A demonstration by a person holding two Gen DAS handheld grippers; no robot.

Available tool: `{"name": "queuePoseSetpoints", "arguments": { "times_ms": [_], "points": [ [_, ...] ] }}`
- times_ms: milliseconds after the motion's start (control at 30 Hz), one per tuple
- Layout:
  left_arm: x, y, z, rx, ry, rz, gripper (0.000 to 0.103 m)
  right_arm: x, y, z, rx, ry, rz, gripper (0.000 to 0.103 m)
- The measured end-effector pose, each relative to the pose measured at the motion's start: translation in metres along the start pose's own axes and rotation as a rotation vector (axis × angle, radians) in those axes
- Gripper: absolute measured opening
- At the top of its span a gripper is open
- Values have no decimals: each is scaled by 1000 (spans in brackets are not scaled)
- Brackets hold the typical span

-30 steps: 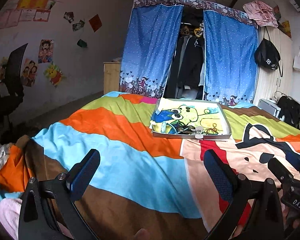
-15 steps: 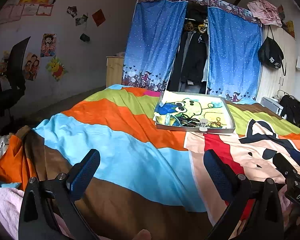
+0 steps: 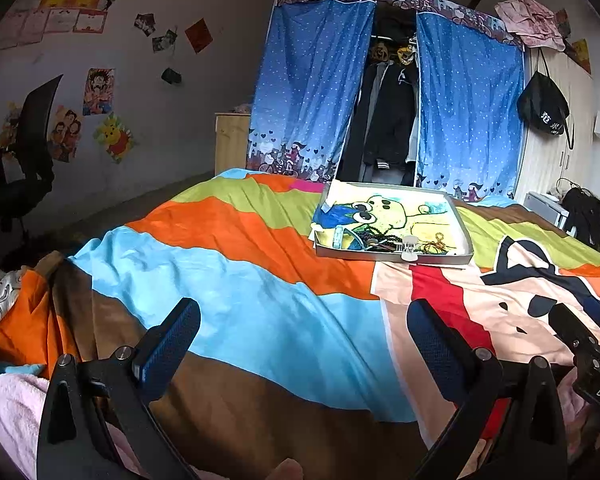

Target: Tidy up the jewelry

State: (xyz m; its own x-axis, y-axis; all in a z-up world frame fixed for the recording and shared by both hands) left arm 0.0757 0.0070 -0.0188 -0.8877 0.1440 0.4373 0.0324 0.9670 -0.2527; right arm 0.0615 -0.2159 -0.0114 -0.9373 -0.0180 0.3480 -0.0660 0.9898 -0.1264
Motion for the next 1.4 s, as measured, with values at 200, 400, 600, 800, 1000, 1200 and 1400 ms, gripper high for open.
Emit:
{"name": "queuePoseSetpoints", "arguments": {
  "times_ms": [200,400,600,800,1000,1200,1400],
  "points": [
    [-1,2,1,5,4,0,101,0,0,0,-1,1,1,103],
    [-1,1,1,4,5,2,101,-1,0,0,0,2,1,103],
    [-1,2,2,5,7,4,101,0,0,0,3,2,1,103],
    [-1,2,2,3,6,3,101,-1,1,2,4,3,0,103],
    [-2,3,2,0,6,6,101,-1,1,2,4,4,0,103],
    [-2,3,3,-1,8,7,101,-1,1,2,5,4,0,103],
    [-2,3,3,-2,7,9,101,0,1,2,5,4,0,103]
  ]
}}
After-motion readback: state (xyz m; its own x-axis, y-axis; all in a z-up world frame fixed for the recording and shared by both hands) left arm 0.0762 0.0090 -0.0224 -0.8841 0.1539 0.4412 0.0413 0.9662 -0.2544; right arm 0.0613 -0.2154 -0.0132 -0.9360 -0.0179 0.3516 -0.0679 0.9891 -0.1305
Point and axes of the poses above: each gripper's, at about its wrist camera, not at the fingertips, and x roughly against the way its jaws point, y to its left, z to its underside, the point moved 9 cm from there along -x, roughly the way its jaws point, and after that the axes turned 9 degrees about x, right-handed, at the moved point
